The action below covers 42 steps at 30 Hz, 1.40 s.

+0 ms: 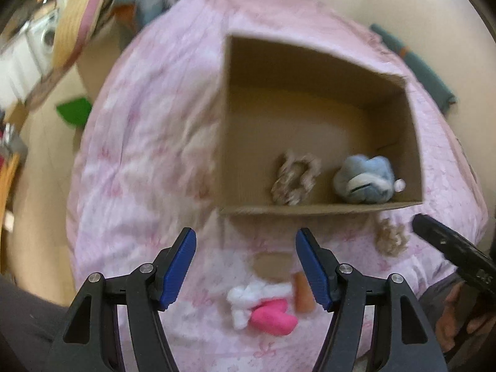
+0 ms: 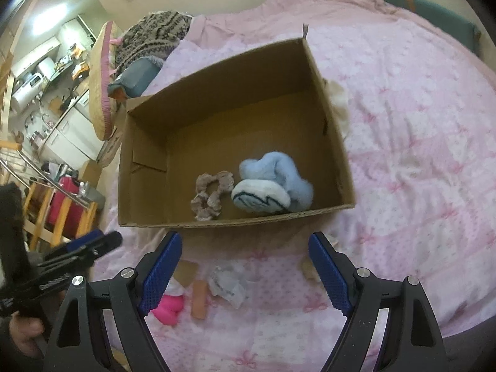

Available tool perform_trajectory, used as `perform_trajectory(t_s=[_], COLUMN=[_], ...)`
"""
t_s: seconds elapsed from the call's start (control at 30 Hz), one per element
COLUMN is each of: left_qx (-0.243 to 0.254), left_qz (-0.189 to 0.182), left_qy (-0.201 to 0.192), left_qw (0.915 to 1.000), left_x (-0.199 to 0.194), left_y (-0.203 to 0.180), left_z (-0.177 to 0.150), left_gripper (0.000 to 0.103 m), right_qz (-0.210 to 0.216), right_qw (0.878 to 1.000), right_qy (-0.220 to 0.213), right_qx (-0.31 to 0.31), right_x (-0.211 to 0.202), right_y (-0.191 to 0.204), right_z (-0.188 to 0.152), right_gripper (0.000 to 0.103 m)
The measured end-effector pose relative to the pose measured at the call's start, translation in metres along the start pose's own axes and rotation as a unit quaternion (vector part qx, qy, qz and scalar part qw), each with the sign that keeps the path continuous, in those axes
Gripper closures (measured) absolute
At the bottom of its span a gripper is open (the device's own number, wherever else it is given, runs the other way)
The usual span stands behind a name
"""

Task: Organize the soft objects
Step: 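Grasp the white sock with the left tool, then grasp the clear labeled plastic bag with the right tool while the left tool holds the sock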

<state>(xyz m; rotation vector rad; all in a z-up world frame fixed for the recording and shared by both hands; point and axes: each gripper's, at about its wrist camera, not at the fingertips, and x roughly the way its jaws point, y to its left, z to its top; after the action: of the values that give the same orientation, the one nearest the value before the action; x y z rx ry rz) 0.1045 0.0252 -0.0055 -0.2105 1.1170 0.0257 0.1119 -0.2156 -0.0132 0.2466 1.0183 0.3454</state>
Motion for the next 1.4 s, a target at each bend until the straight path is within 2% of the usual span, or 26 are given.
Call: perform_trajectory(t_s=[0.07, 0.1, 0.17, 0.23, 0.4, 0.53, 0.67, 0.7, 0.73, 0.83, 0.97, 1.13, 1.3, 1.37, 1.4], left_qx=[-0.02, -0.035, -0.062, -0.063, -0.053, -0.066, -0.043, -0.037, -0.029, -0.023, -0.042, -0.002, 0.027, 0.027, 0.024], left_qz=[0.002, -0.006, -0.034, -0.042, -0.028, -0.035, -0.032, -0.036, -0.037, -0.038, -0.061, -0.046, -0.013, -0.002, 0.003], left_qy=[0.048, 0.087, 0.128, 0.151, 0.187, 0.211, 0.207, 0.207, 0.21, 0.215, 0.208, 0.149, 0.095, 0.091, 0.092], left_qw=[0.9986, 0.9956, 0.9892, 0.9856, 0.9805, 0.9746, 0.9768, 0.977, 0.9766, 0.9756, 0.9753, 0.9878, 0.995, 0.9955, 0.9954], left_x=[0.018, 0.032, 0.046, 0.055, 0.073, 0.084, 0.085, 0.084, 0.086, 0.089, 0.073, 0.029, 0.01, 0.016, 0.022], left_y=[0.01, 0.014, 0.019, 0.017, 0.011, 0.011, -0.003, -0.007, -0.011, -0.015, -0.006, -0.012, -0.012, 0.0, -0.001], left_z=[-0.003, -0.006, -0.011, -0.014, -0.023, -0.031, -0.032, -0.032, -0.033, -0.036, -0.03, -0.016, -0.012, -0.01, -0.011], left_gripper=[0.039, 0.041, 0.047, 0.047, 0.047, 0.054, 0.057, 0.072, 0.08, 0.083, 0.083, 0.083, 0.083, 0.083, 0.083], right_qz=[-0.007, -0.011, -0.02, -0.023, -0.033, -0.032, -0.033, -0.033, -0.033, -0.034, -0.034, -0.021, 0.026, 0.05, 0.056], right_qw=[1.0, 1.0, 1.0, 0.999, 0.999, 0.999, 0.999, 0.999, 0.999, 0.999, 0.998, 0.999, 0.994, 0.988, 0.986], right_qy=[0.007, 0.01, 0.02, 0.028, 0.038, 0.04, 0.043, 0.043, 0.043, 0.043, 0.044, 0.048, 0.098, 0.131, 0.144], right_qx=[0.0, 0.002, 0.007, 0.013, 0.011, 0.004, 0.002, 0.002, 0.002, 0.002, 0.004, 0.012, 0.045, 0.064, 0.068], right_x=[0.004, 0.006, 0.011, 0.015, 0.021, 0.024, 0.026, 0.026, 0.026, 0.025, 0.025, 0.023, 0.04, 0.052, 0.058], right_y=[-0.001, -0.001, -0.004, -0.006, -0.006, -0.003, -0.002, -0.003, -0.003, -0.002, -0.003, -0.008, -0.014, -0.016, -0.015], right_z=[0.0, -0.001, -0.002, -0.003, -0.004, -0.004, -0.004, -0.004, -0.004, -0.004, -0.004, -0.004, -0.008, -0.012, -0.015], right_gripper=[0.014, 0.014, 0.014, 0.014, 0.014, 0.014, 0.014, 0.014, 0.014, 0.014, 0.014, 0.014, 0.014, 0.014, 0.018])
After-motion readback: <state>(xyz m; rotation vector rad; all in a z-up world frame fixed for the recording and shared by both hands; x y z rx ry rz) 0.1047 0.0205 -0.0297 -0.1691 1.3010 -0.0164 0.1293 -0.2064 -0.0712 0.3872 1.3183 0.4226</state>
